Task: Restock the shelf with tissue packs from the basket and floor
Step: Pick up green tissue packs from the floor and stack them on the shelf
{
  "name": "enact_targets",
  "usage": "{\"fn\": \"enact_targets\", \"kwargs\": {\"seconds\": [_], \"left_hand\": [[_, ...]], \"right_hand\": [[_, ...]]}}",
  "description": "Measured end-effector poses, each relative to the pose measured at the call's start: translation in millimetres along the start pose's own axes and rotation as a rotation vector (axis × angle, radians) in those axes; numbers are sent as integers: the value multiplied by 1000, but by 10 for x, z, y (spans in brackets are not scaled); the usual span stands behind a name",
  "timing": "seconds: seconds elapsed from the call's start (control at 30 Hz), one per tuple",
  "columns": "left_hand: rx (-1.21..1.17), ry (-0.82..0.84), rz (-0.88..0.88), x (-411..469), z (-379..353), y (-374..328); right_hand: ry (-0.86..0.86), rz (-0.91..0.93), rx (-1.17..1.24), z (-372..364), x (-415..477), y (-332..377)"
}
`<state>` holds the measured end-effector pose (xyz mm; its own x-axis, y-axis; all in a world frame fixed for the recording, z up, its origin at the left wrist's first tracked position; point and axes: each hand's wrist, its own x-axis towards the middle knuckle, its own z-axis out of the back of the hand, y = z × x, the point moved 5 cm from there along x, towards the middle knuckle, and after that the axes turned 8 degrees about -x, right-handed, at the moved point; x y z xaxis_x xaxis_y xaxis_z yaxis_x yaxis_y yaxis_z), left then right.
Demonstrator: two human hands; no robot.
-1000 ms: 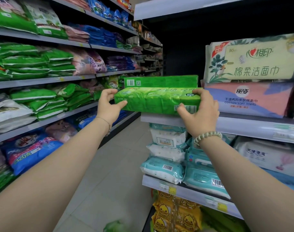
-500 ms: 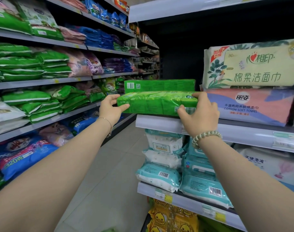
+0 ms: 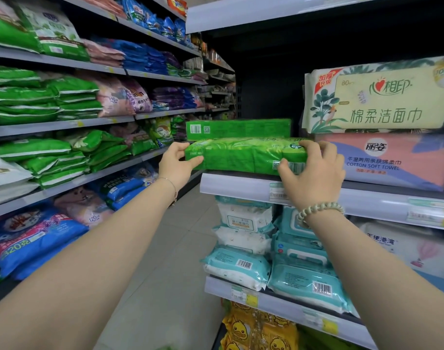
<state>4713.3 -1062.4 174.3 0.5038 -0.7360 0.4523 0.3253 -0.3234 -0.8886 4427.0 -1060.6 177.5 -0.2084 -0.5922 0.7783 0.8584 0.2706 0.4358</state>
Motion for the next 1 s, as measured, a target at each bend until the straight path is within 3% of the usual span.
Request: {"fn": "enact_targets", "kwargs": {"seconds": [0.23,0.4,0.8,1.0], "left_hand": [[210,127,-69,-86,118,-80],[338,94,-80,-197,319,-37],[741,327,-270,-766,591,170],[998,448,-283,-1126,608,446]], "right_hand": [[-139,125,-102,75,-72,148],[-196,291,-100,121,-177,351],[-1,570,-105,-75,-734,904],[154,666,-103,-266,-1250,1096]]}}
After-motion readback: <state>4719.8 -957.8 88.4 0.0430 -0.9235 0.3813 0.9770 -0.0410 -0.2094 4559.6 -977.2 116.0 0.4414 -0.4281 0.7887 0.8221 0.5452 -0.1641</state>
